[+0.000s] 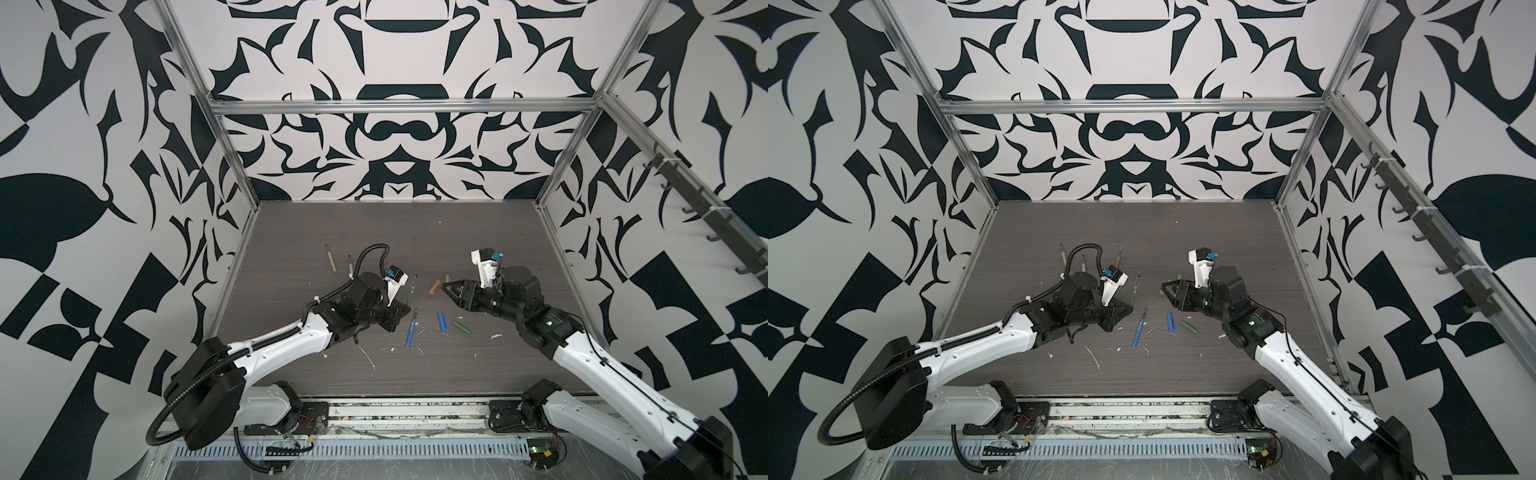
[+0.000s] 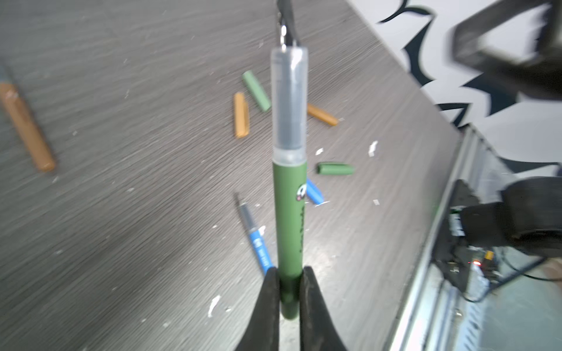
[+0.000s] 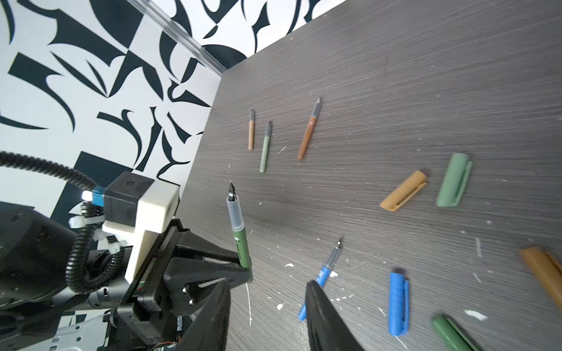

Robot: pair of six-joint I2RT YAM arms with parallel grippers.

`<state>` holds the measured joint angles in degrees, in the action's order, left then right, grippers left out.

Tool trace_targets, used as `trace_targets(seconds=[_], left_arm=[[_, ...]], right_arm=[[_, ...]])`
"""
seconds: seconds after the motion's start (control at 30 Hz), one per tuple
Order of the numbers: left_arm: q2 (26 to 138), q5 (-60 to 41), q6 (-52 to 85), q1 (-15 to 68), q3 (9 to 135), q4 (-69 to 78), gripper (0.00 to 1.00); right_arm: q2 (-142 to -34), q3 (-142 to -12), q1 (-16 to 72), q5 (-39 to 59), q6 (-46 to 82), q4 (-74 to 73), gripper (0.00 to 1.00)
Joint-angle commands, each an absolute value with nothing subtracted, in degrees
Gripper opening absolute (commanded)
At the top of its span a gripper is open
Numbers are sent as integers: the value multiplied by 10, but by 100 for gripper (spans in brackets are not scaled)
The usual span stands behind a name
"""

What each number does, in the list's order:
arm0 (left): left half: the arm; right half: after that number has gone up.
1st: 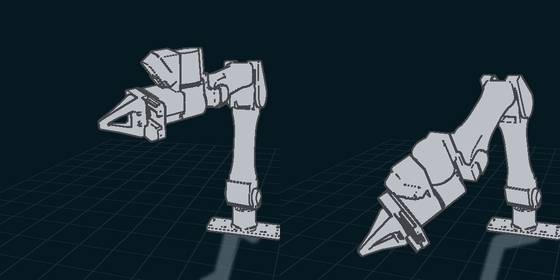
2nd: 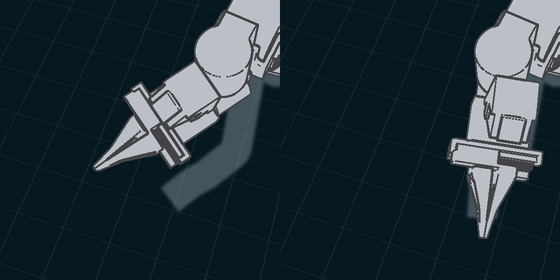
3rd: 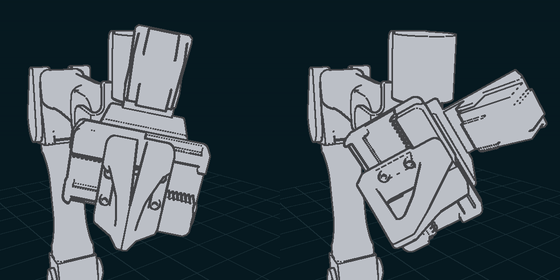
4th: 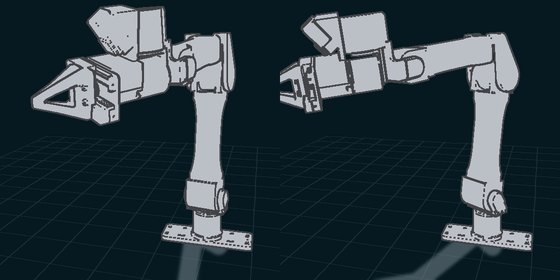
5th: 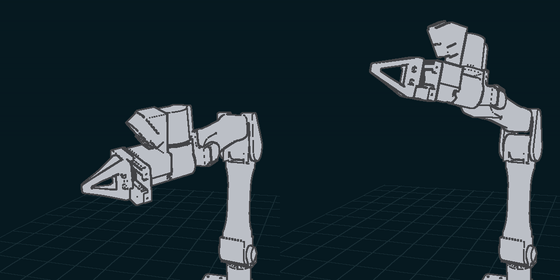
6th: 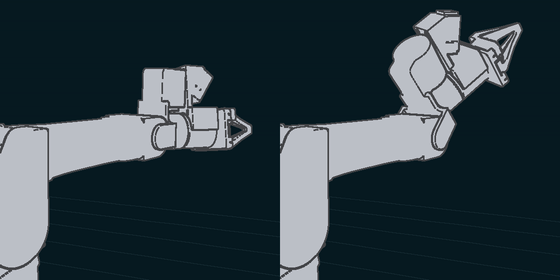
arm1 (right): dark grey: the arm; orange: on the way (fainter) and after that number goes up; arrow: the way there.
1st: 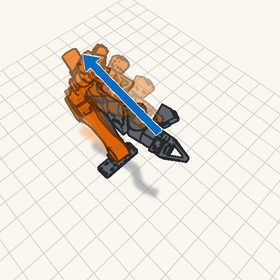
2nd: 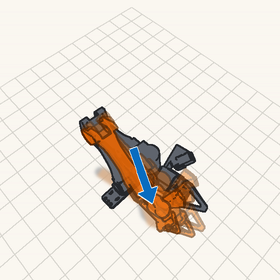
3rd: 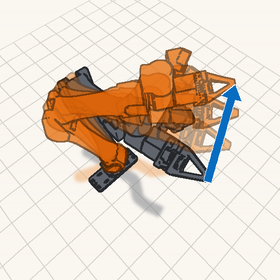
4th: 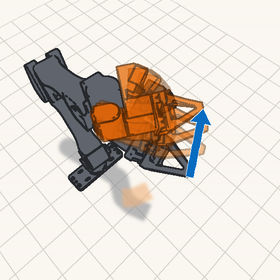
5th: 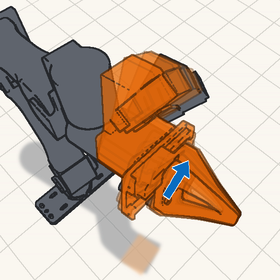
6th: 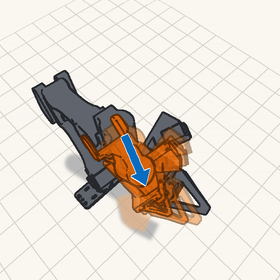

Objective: Insert the pens into the pen caps
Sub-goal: 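Close the left gripper on the dark green pen and lift it upright, then hold the green pen upright in the left gripper while the right swings back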

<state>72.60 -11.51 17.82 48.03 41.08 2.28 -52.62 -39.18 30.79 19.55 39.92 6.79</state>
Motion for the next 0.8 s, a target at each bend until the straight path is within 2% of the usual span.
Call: trace_targets(seconds=[0.0, 0.23, 0.43, 0.6, 0.77], left_arm=[[699, -165, 184, 483, 408, 73, 0], [678, -176, 184, 483, 401, 58, 0], [657, -182, 185, 483, 390, 55, 0], [651, -195, 186, 483, 385, 53, 0], [652, -205, 186, 483, 383, 53, 0]], right_arm=[[-558, -420, 349, 190, 407, -2, 46], [-609, -446, 414, 152, 390, -27, 47], [-625, -454, 428, 124, 387, -34, 45], [-638, -463, 429, 115, 393, -48, 38], [-655, -469, 430, 136, 402, -65, 22]])
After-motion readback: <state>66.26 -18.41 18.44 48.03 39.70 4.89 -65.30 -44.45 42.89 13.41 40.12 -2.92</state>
